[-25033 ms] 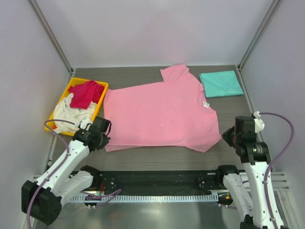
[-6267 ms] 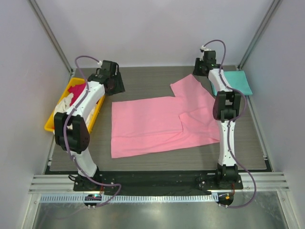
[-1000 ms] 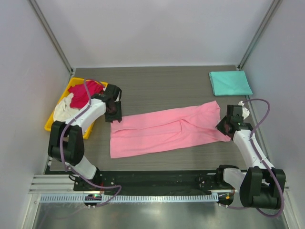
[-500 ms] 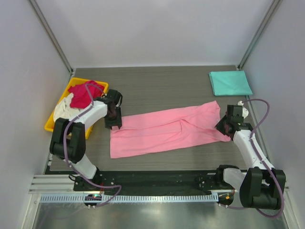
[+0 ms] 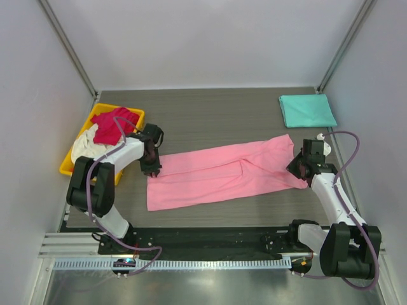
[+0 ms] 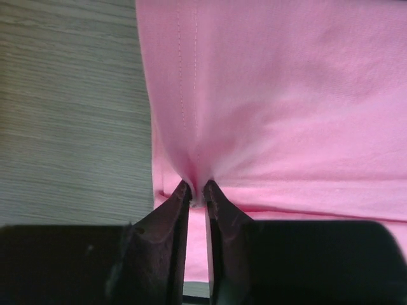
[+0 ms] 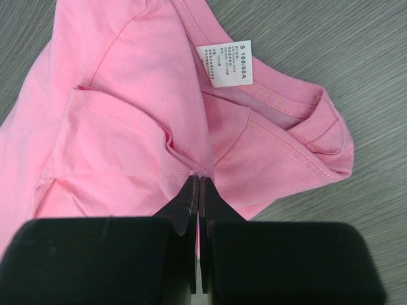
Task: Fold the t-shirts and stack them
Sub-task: Fold the tshirt
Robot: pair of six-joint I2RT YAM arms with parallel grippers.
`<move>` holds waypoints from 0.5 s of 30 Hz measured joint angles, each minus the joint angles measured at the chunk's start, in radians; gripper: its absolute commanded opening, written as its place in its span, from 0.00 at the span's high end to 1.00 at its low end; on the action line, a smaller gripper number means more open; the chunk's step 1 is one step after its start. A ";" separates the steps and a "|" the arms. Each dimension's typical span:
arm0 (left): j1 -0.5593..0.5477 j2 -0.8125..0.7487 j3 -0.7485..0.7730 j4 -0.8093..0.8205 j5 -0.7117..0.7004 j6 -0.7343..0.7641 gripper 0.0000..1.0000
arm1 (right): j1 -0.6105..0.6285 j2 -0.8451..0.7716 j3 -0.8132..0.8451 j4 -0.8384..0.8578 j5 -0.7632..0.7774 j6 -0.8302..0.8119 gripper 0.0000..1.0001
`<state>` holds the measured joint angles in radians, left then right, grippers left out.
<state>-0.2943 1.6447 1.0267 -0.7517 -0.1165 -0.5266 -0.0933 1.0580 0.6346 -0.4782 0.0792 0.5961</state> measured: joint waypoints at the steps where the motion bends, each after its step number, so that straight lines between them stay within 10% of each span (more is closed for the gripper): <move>1: 0.000 0.003 0.000 0.000 -0.005 0.000 0.90 | 0.000 0.000 0.000 0.000 0.000 0.000 0.99; 15: -0.001 -0.021 0.062 -0.036 -0.067 0.002 1.00 | 0.000 -0.003 0.031 -0.024 0.010 -0.005 0.99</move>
<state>-0.2955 1.6234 1.0889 -0.7876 -0.1833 -0.5243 -0.0933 1.0550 0.6651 -0.5018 0.0887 0.5915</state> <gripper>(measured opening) 0.012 0.026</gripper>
